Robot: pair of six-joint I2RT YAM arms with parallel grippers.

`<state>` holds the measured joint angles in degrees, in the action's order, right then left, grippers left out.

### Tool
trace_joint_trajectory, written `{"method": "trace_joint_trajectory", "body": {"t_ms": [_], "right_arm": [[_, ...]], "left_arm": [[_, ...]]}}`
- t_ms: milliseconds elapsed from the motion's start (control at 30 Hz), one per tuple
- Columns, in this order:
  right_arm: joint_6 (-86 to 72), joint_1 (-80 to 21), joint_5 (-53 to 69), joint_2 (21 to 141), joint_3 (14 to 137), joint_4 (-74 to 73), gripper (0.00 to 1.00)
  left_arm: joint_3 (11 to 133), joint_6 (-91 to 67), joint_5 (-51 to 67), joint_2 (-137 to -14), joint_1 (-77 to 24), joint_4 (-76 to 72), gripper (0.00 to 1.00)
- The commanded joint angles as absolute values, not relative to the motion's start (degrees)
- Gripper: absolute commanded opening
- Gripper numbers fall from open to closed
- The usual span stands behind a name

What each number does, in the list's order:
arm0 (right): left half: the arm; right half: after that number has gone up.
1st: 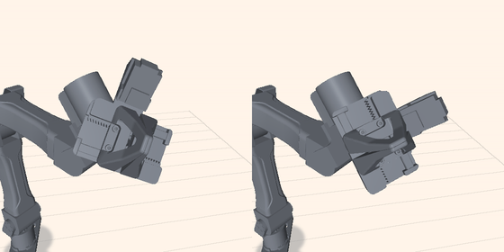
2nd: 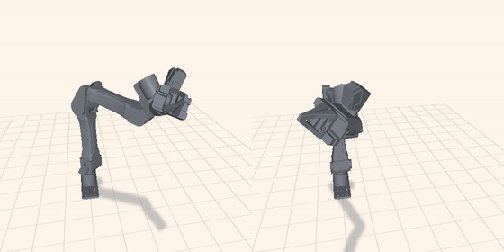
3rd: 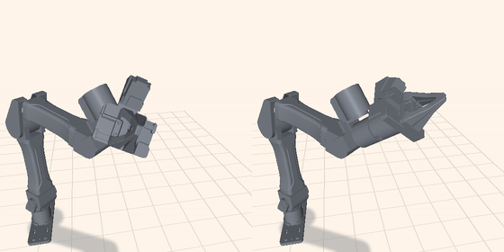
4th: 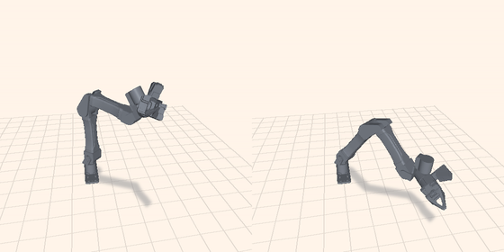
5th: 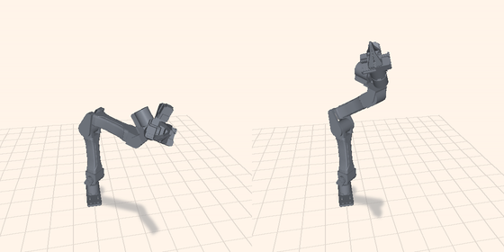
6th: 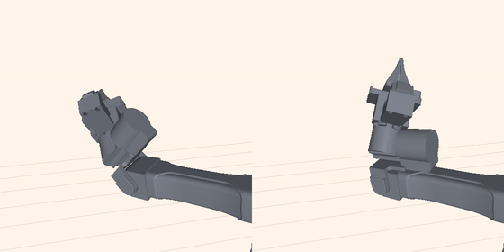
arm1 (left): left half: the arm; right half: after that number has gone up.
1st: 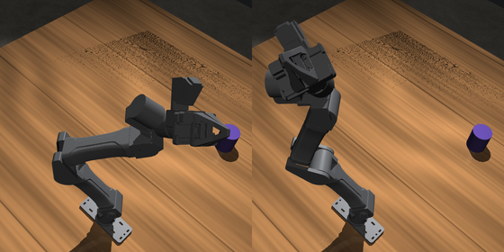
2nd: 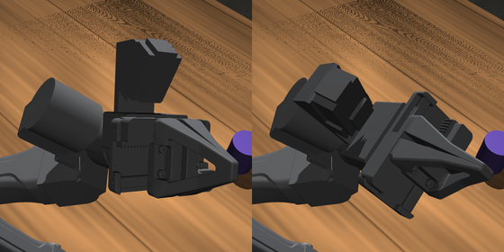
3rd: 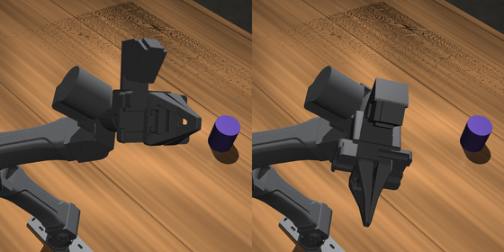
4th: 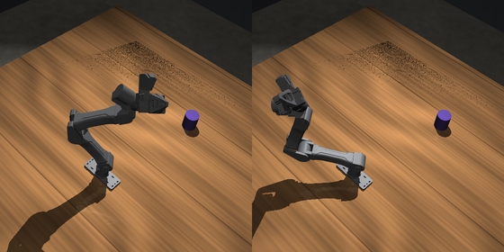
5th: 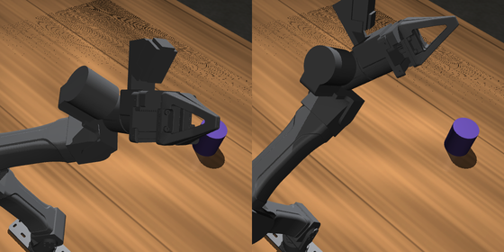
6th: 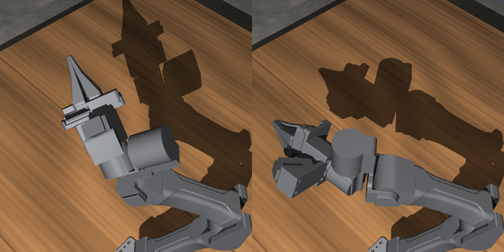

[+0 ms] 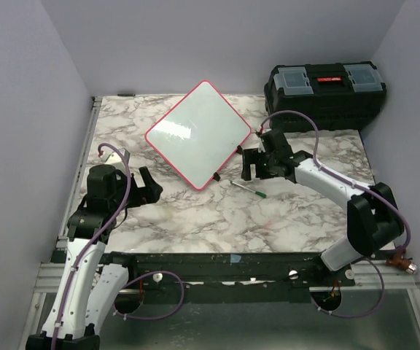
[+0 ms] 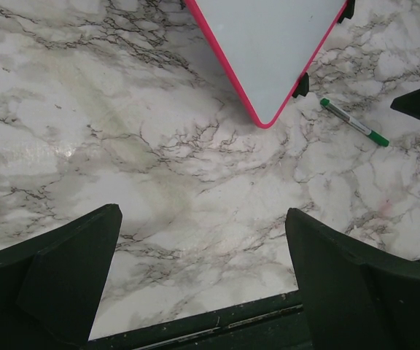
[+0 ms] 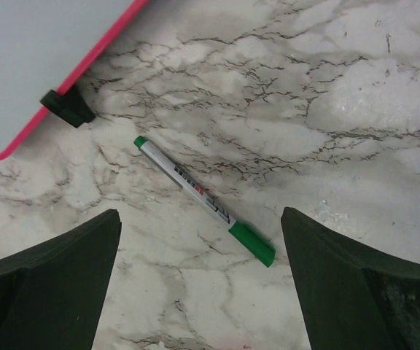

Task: Write a sentence on the whiteboard
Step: Pick up the whiteboard marker from the center of the board.

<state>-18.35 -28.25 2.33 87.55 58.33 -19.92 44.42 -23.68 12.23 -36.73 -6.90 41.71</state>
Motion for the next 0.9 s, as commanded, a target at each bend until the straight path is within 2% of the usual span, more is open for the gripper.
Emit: {"method": "trace_joint_trajectory", "body": {"t_ms": [0, 300, 567, 700, 867], "right_arm": [[-14.38, -30.85, -3.94, 91.93, 62.11, -26.18, 0.92], [-12.85, -33.37, -1.75, 98.03, 62.72, -26.28, 0.85], [-11.53, -35.30, -2.95, 102.96, 63.98, -26.81, 0.72], [-11.20, -35.98, -4.58, 104.60, 64.67, -27.28, 0.59], [-10.94, -36.71, -5.94, 105.98, 65.69, -28.38, 0.36]], "left_arm": [[44.48, -24.17, 11.26, -36.77, -7.53, 42.10, 0.99], [44.62, -24.26, 10.68, -36.81, -8.18, 42.54, 0.98], [44.65, -24.26, 10.29, -36.77, -8.44, 42.63, 0.98], [44.69, -24.30, 10.22, -36.85, -8.62, 42.71, 0.98], [44.74, -24.35, 10.02, -36.84, -8.89, 42.74, 0.99]]}}
